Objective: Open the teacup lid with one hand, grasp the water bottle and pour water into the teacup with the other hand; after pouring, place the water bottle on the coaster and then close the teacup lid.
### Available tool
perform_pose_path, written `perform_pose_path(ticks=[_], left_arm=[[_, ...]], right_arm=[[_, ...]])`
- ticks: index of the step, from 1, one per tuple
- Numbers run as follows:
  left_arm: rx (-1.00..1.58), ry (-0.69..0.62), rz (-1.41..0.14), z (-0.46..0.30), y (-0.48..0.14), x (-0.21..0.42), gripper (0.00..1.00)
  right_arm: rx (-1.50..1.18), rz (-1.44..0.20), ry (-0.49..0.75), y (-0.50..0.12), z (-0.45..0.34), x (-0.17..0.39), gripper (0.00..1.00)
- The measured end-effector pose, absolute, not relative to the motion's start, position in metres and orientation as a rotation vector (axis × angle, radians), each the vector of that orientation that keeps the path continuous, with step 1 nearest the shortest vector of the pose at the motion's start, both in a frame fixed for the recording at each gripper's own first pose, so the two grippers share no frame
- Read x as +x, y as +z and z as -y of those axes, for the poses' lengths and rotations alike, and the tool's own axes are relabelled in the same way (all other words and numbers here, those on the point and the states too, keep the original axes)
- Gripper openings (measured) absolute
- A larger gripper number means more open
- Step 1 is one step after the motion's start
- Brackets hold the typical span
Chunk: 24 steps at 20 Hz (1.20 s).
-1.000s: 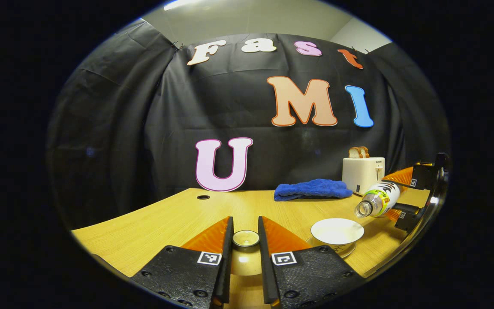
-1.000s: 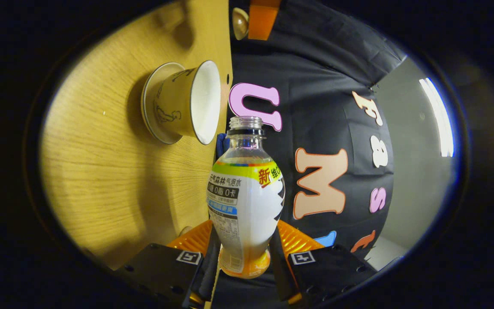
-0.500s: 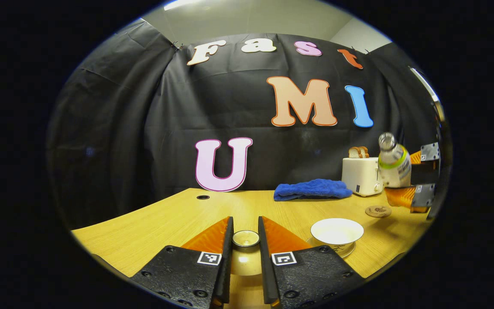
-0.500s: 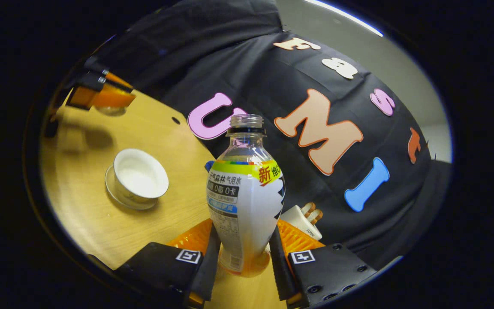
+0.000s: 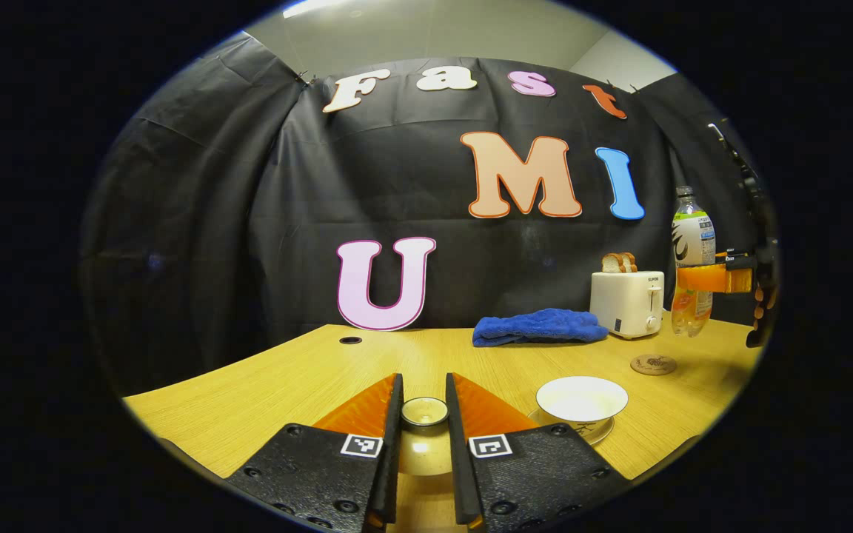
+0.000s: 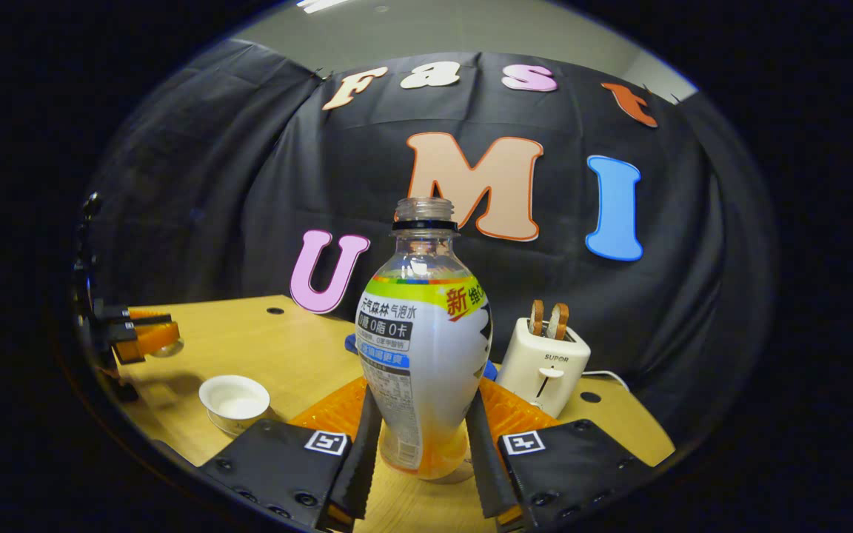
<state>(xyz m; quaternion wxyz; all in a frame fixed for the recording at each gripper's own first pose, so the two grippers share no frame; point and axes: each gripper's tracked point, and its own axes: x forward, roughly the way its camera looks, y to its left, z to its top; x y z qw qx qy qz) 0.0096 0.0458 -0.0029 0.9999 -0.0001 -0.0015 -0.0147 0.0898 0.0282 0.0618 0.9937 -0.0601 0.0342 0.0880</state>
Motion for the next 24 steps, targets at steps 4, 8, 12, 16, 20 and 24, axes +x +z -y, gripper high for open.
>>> perform_pose_path(ticks=[4,8,12,16,20,24], left_arm=[[0.0,-0.03,0.003,-0.046,-0.003,0.01,0.28],[0.0,-0.028,0.003,-0.046,-0.003,0.009,0.28],[0.0,-0.028,0.003,-0.046,-0.003,0.01,0.28],[0.0,-0.028,0.003,-0.047,-0.003,0.01,0.28],[0.0,-0.027,0.003,-0.047,-0.003,0.011,0.28],[0.0,-0.026,0.002,-0.047,-0.003,0.01,0.28]], right_arm=[[-0.041,-0.061,0.156,0.045,-0.003,0.103,0.6],[-0.027,-0.117,0.135,0.017,0.008,0.118,0.61],[-0.005,-0.139,0.129,-0.001,0.012,0.132,0.61],[-0.015,-0.153,0.12,-0.013,0.013,0.135,0.6],[-0.012,-0.161,0.116,-0.019,0.012,0.137,0.65],[-0.034,-0.154,0.112,-0.021,0.014,0.139,0.65]])
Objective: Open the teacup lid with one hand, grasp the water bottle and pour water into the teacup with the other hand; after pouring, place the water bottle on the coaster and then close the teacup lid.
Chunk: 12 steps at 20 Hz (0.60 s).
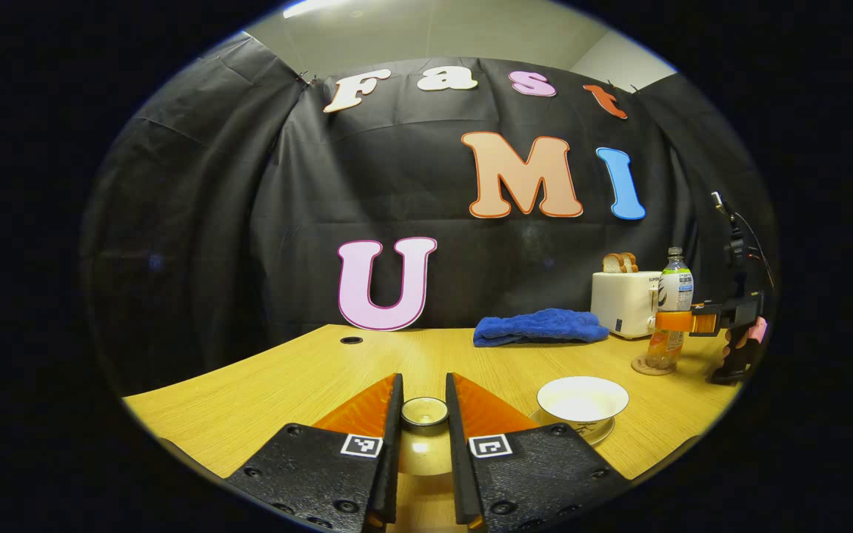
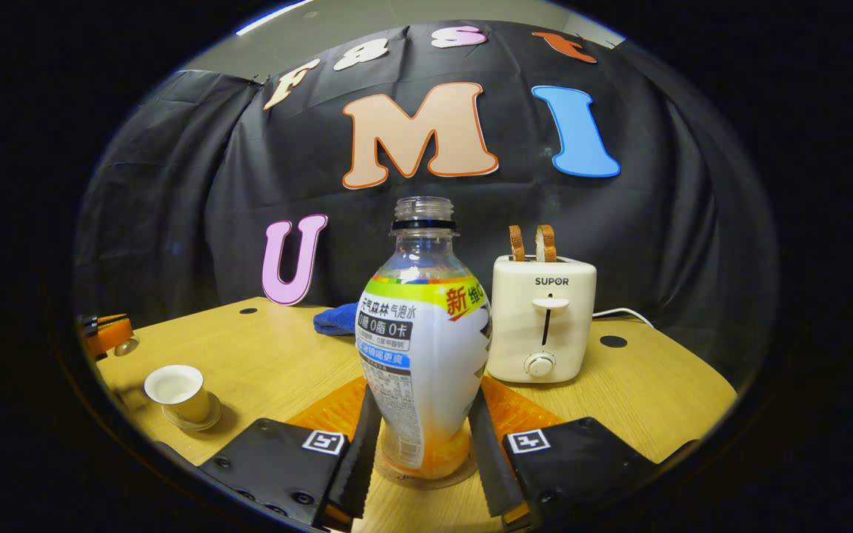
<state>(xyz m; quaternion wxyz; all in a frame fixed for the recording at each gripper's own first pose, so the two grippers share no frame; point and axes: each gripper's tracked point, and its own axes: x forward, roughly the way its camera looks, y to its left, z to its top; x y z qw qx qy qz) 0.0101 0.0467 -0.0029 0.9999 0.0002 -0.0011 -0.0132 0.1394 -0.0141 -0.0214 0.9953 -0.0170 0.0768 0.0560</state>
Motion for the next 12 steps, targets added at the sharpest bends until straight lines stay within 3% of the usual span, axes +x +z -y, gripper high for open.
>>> perform_pose_path(ticks=[12], left_arm=[[0.0,-0.024,0.002,-0.0473,-0.0032,0.0103,0.28]], right_arm=[[-0.035,-0.162,0.123,-0.0286,0.0126,0.1367,0.85]])
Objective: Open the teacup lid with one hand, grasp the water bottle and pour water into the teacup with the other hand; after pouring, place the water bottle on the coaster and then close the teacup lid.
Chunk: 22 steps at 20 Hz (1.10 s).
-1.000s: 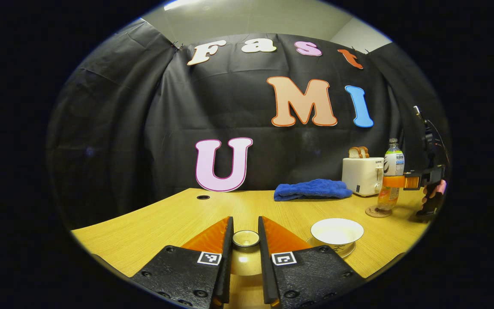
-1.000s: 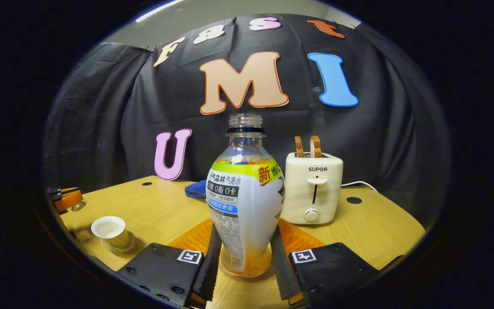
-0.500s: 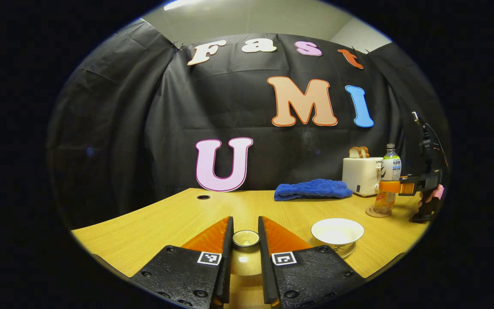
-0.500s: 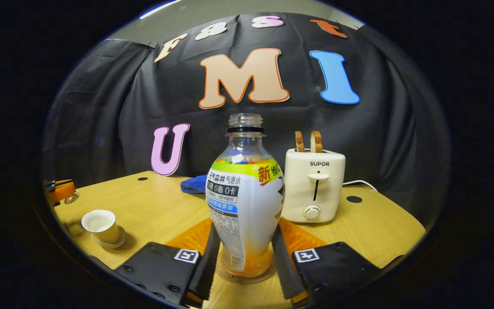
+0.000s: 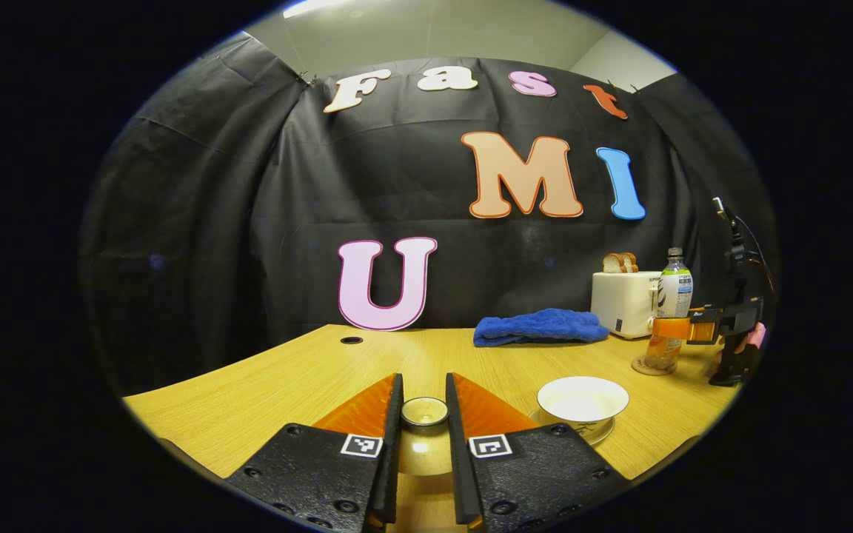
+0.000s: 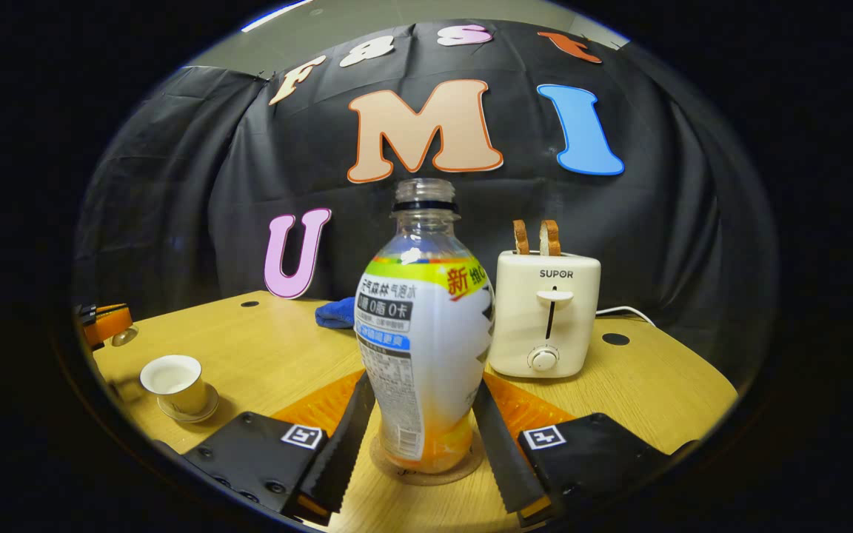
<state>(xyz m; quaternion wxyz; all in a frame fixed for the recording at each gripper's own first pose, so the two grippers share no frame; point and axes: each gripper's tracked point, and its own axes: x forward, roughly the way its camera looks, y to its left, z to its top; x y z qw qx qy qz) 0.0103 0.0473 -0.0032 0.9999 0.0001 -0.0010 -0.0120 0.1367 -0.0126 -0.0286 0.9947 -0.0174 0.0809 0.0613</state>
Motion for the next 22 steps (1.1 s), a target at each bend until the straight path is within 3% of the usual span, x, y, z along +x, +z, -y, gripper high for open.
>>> perform_pose_path(ticks=[1,2,3,4,5,6,10,12,16,20,22], left_arm=[[0.0,-0.024,0.002,-0.048,-0.003,0.009,0.28],[0.0,-0.024,0.003,-0.047,-0.002,0.01,0.28],[0.0,-0.024,0.003,-0.048,-0.003,0.01,0.28],[0.0,-0.025,0.003,-0.047,-0.003,0.01,0.28],[-0.001,-0.027,0.003,-0.046,-0.004,0.01,0.28],[-0.001,-0.03,0.002,-0.045,-0.004,0.01,0.28],[-0.001,-0.03,0.003,-0.046,-0.003,0.01,0.28],[0.0,-0.028,0.004,-0.047,-0.003,0.01,0.28],[0.0,-0.028,0.004,-0.046,-0.003,0.01,0.28],[-0.002,-0.033,0.0,-0.043,-0.003,0.012,0.28],[-0.004,-0.046,0.001,-0.037,-0.005,0.013,0.28]], right_arm=[[-0.036,-0.166,0.122,-0.03,0.014,0.136,0.86],[-0.031,-0.163,0.122,-0.03,0.015,0.135,0.78],[-0.029,-0.161,0.122,-0.029,0.015,0.134,0.86],[-0.031,-0.158,0.125,-0.028,0.014,0.132,0.78],[-0.034,-0.157,0.129,-0.028,0.013,0.129,0.82],[-0.034,-0.155,0.129,-0.028,0.013,0.126,0.78],[-0.026,-0.096,0.128,-0.017,0.015,0.109,0.82],[-0.023,-0.051,0.123,-0.009,0.018,0.1,0.78],[-0.019,-0.023,0.097,-0.005,0.025,0.087,0.86],[-0.021,-0.016,0.047,-0.002,0.035,0.072,0.78],[-0.02,-0.013,0.027,-0.001,0.038,0.063,0.86]])
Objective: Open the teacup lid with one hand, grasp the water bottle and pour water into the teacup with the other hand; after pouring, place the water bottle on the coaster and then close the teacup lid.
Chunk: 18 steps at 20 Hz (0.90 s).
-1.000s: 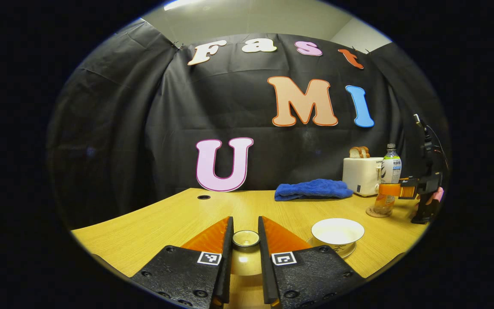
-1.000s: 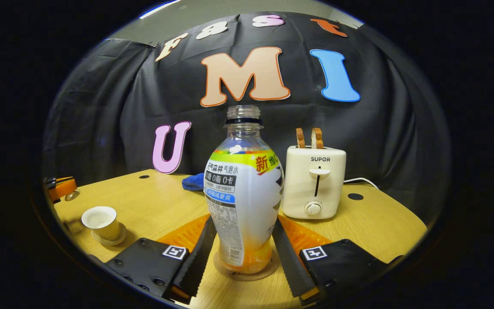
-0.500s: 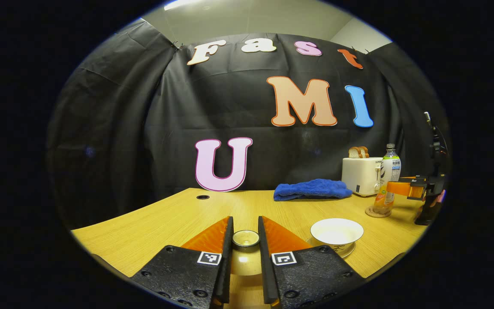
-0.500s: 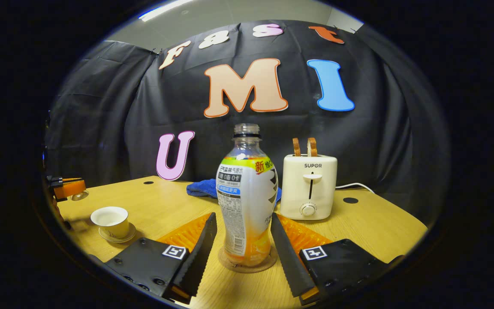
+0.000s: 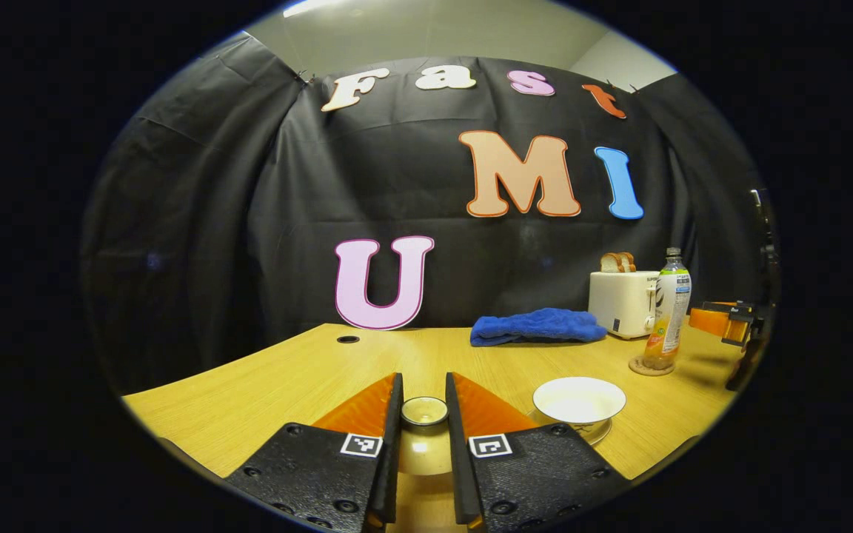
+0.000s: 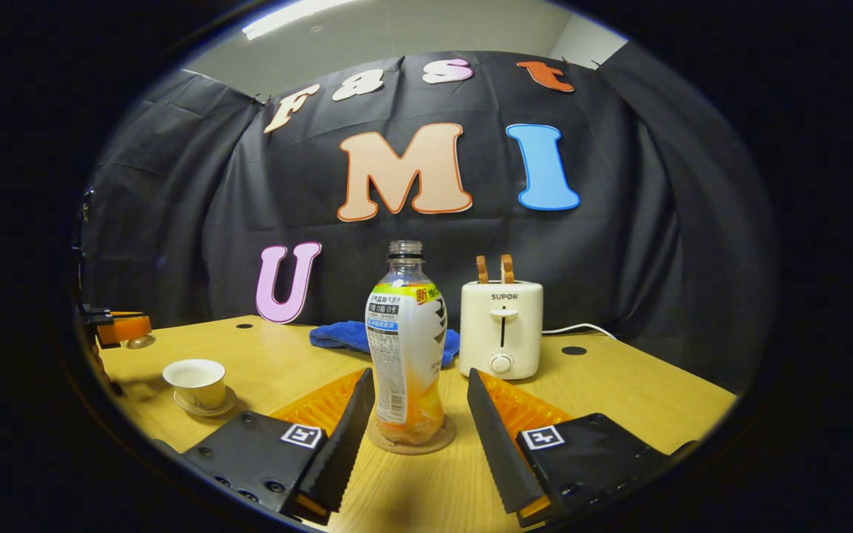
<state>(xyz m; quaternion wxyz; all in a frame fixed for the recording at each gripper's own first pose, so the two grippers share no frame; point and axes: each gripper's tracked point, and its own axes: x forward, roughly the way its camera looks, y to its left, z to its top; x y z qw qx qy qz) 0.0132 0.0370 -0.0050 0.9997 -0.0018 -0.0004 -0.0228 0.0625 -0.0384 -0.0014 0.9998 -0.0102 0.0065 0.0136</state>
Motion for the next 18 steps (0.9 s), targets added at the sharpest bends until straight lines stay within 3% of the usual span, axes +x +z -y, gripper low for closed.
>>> perform_pose_path(ticks=[6,7,12,13,18], left_arm=[[-0.008,-0.148,-0.003,0.001,-0.005,0.025,0.28],[-0.009,-0.168,-0.002,0.007,-0.005,0.026,0.28],[-0.008,-0.299,-0.001,0.041,-0.004,0.033,0.28],[-0.005,-0.328,0.002,0.048,-0.004,0.033,0.28],[0.03,-0.465,-0.025,0.074,-0.009,0.032,0.28]], right_arm=[[-0.018,-0.013,0.031,0.0,0.037,0.045,0.78],[-0.018,-0.012,0.021,0.0,0.04,0.041,0.82],[-0.017,-0.01,-0.007,0.002,0.045,0.03,0.78],[-0.017,-0.01,-0.006,0.001,0.045,0.03,0.85],[-0.017,-0.011,-0.001,0.001,0.044,0.029,0.82]])
